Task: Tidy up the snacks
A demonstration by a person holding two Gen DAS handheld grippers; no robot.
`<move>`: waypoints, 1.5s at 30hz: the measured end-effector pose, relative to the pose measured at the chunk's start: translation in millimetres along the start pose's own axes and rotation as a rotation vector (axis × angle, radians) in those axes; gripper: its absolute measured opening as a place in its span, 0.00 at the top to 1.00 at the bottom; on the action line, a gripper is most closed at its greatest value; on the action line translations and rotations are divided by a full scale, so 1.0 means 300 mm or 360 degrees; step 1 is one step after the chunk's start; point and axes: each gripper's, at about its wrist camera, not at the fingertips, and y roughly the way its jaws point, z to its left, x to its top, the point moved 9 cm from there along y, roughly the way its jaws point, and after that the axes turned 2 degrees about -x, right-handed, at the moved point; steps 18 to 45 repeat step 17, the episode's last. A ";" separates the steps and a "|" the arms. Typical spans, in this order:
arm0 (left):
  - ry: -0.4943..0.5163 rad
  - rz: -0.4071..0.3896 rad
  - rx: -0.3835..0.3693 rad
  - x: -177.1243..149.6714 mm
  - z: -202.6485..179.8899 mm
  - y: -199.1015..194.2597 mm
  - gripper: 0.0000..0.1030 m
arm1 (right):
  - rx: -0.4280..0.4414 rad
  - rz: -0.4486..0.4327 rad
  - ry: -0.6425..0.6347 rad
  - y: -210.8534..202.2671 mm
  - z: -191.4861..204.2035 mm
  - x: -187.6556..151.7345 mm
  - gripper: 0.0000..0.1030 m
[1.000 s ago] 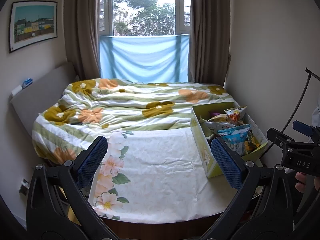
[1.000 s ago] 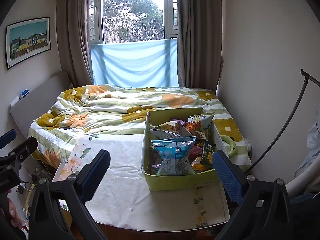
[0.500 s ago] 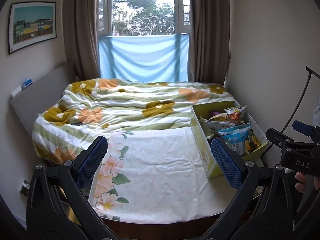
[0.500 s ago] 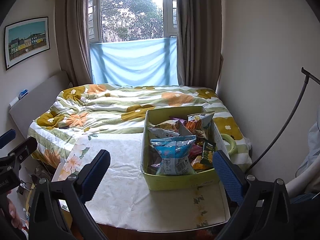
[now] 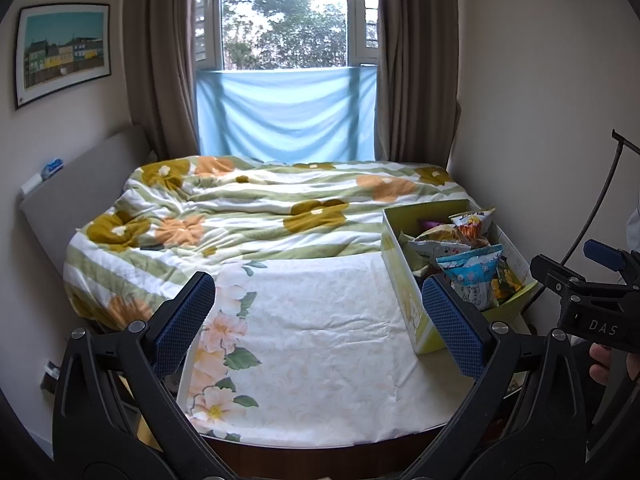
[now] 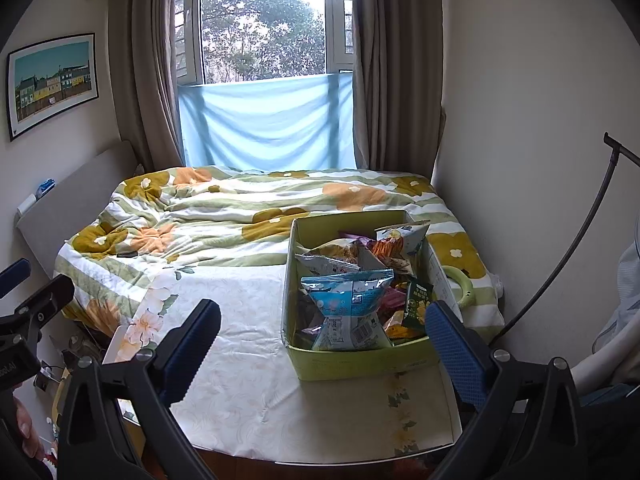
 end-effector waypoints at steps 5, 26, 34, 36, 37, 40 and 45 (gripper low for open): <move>-0.0014 0.0000 -0.0007 -0.009 0.005 0.012 0.01 | 0.0000 0.0001 0.0005 -0.002 0.003 0.002 0.01; -0.0008 -0.0019 -0.0028 -0.004 0.016 0.020 0.01 | 0.0004 0.0008 0.0007 0.002 0.007 -0.003 0.01; -0.0008 -0.0019 -0.0028 -0.004 0.016 0.020 0.01 | 0.0004 0.0008 0.0007 0.002 0.007 -0.003 0.01; -0.0008 -0.0019 -0.0028 -0.004 0.016 0.020 0.01 | 0.0004 0.0008 0.0007 0.002 0.007 -0.003 0.01; -0.0008 -0.0019 -0.0028 -0.004 0.016 0.020 0.01 | 0.0004 0.0008 0.0007 0.002 0.007 -0.003 0.01; -0.0008 -0.0019 -0.0028 -0.004 0.016 0.020 0.01 | 0.0004 0.0008 0.0007 0.002 0.007 -0.003 0.01; -0.0008 -0.0019 -0.0028 -0.004 0.016 0.020 0.01 | 0.0004 0.0008 0.0007 0.002 0.007 -0.003 0.01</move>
